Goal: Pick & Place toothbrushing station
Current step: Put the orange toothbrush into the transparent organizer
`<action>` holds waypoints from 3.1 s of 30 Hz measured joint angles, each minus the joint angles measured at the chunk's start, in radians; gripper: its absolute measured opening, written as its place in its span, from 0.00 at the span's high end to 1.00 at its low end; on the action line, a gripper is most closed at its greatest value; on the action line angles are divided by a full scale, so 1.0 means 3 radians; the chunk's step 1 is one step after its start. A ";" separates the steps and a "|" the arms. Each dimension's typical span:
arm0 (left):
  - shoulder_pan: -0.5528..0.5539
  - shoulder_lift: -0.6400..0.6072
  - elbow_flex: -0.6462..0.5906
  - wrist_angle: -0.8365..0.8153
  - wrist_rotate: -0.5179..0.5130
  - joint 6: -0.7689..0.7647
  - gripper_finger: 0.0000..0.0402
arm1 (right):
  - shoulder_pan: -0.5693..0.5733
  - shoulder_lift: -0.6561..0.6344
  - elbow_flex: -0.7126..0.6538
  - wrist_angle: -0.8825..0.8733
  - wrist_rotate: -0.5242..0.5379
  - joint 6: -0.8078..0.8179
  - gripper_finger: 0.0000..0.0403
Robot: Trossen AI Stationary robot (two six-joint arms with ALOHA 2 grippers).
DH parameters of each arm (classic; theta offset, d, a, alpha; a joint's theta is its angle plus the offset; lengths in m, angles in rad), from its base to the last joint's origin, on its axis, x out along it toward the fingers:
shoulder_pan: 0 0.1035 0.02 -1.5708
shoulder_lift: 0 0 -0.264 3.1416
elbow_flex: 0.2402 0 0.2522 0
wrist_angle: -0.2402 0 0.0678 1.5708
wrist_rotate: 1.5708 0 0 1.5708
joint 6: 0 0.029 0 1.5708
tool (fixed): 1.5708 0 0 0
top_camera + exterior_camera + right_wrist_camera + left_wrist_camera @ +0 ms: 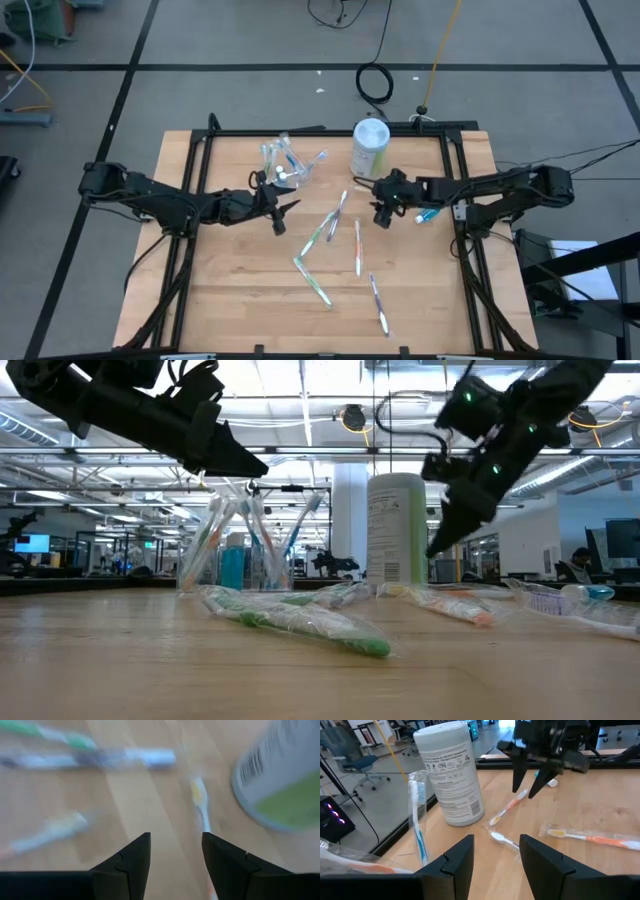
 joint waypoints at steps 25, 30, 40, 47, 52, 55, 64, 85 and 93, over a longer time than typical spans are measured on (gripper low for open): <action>0.0151 0.0000 0.0000 0.0024 0.0000 0.0009 0.60 | -0.0519 0.0141 -0.0926 0.0935 -0.0429 -0.0171 0.58; 0.0151 0.0000 0.0000 0.0023 0.0002 0.0006 0.60 | -0.0521 0.0083 -0.0917 0.0727 -0.0666 -0.0147 0.60; 0.0151 0.0000 0.0000 0.0021 0.0006 0.0000 0.60 | -0.0502 -0.0621 -0.0820 0.0081 -0.0816 -0.0132 0.64; 0.0151 0.0000 0.0000 0.0022 0.0010 0.0001 0.60 | -0.0509 -0.0728 -0.0807 0.0758 -0.0795 -0.0334 0.64; 0.0158 0.0000 0.0001 0.0027 0.0009 -0.0012 0.60 | -0.0510 -0.0275 -0.0805 0.1146 -0.0792 -0.0440 0.64; 0.0157 0.0000 0.0003 0.0043 0.0010 -0.0036 0.60 | -0.0530 0.0012 -0.0772 0.1181 -0.0789 -0.0555 0.64; 0.0158 0.0001 0.0003 0.0050 0.0019 -0.0090 0.60 | -0.0578 0.0534 -0.0679 0.1253 -0.0771 -0.0754 0.64; 0.0158 0.0001 0.0003 0.0038 0.0028 -0.0093 0.60 | -0.0546 0.0142 -0.0701 0.1136 -0.0601 -0.0561 0.96; 0.0156 0.0001 0.0003 0.0028 0.0029 -0.0106 0.60 | -0.0544 -0.0733 -0.0696 0.1130 -0.0941 -0.0494 0.96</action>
